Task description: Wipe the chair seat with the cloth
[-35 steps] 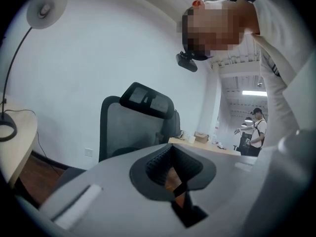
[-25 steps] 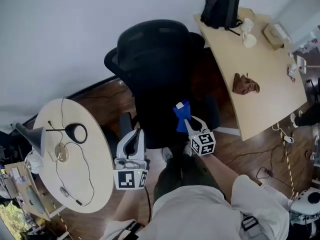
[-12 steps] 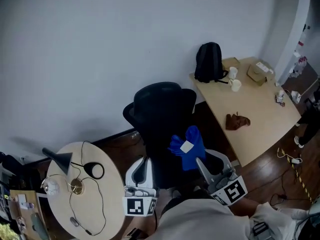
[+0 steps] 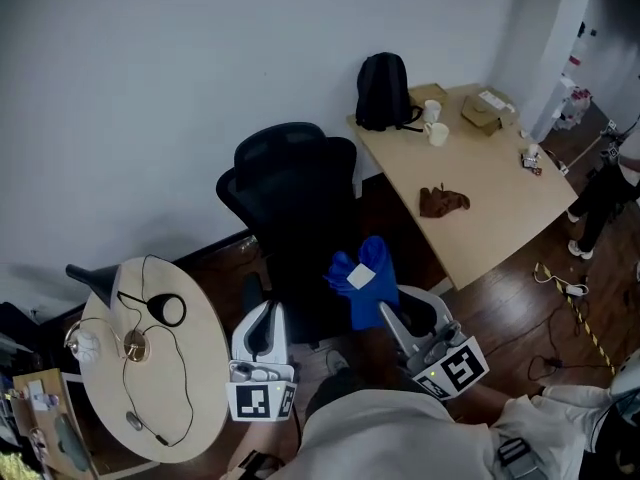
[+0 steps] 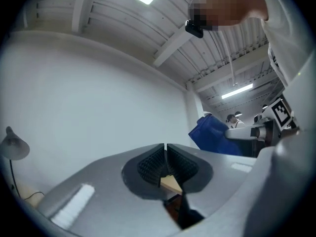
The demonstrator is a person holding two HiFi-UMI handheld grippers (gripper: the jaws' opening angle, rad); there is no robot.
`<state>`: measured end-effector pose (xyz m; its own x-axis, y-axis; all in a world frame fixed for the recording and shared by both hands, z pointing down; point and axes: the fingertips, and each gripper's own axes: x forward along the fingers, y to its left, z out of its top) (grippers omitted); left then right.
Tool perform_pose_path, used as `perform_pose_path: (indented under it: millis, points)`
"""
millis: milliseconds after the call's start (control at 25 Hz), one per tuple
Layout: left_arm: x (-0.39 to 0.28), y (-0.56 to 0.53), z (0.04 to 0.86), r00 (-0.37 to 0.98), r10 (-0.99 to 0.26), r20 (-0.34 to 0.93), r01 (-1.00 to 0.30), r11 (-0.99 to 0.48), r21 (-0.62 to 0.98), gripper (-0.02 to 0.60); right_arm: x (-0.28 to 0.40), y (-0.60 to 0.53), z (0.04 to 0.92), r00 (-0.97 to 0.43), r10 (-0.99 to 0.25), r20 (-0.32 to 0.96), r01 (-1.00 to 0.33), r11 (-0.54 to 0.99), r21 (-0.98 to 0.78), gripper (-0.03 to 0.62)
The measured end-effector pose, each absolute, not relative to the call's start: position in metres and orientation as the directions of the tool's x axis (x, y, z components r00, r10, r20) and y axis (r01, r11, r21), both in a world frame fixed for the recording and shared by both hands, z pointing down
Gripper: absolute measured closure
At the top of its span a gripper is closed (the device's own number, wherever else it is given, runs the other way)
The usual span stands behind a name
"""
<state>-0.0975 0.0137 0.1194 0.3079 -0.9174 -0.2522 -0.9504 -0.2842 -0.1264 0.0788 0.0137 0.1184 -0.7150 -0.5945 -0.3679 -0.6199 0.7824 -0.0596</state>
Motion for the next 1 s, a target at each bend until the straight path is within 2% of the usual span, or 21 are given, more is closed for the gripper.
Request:
perform_pose_path:
  millis: [280, 440, 600, 720, 1000]
  points:
    - [-0.001, 0.167, 0.134, 0.268, -0.917, -0.296, -0.962, -0.236, -0.141, 0.492, 0.17, 0.174, 0.138, -0.755, -0.515, -0.406, -0.558, 0.83, -0.015, 0.516]
    - [0.049, 0.238, 0.144, 0.257, -0.931, -0.261, -0.964, -0.229, -0.134, 0.492, 0.216, 0.235, 0.142, -0.769, -0.498, -0.401, -0.527, 0.849, -0.043, 0.516]
    - [0.073, 0.289, 0.127, 0.259, -0.931, -0.256, -0.961, -0.221, -0.166, 0.492, 0.243, 0.285, 0.14, -0.79, -0.491, -0.368, -0.493, 0.865, -0.094, 0.516]
    - [0.1, 0.325, 0.126, 0.281, -0.919, -0.277, -0.955, -0.24, -0.171, 0.492, 0.267, 0.319, 0.14, -0.771, -0.482, -0.417, -0.507, 0.86, -0.057, 0.519]
    - [0.114, 0.373, 0.122, 0.305, -0.902, -0.305, -0.95, -0.264, -0.169, 0.492, 0.273, 0.367, 0.149, -0.783, -0.534, -0.321, -0.521, 0.843, -0.133, 0.519]
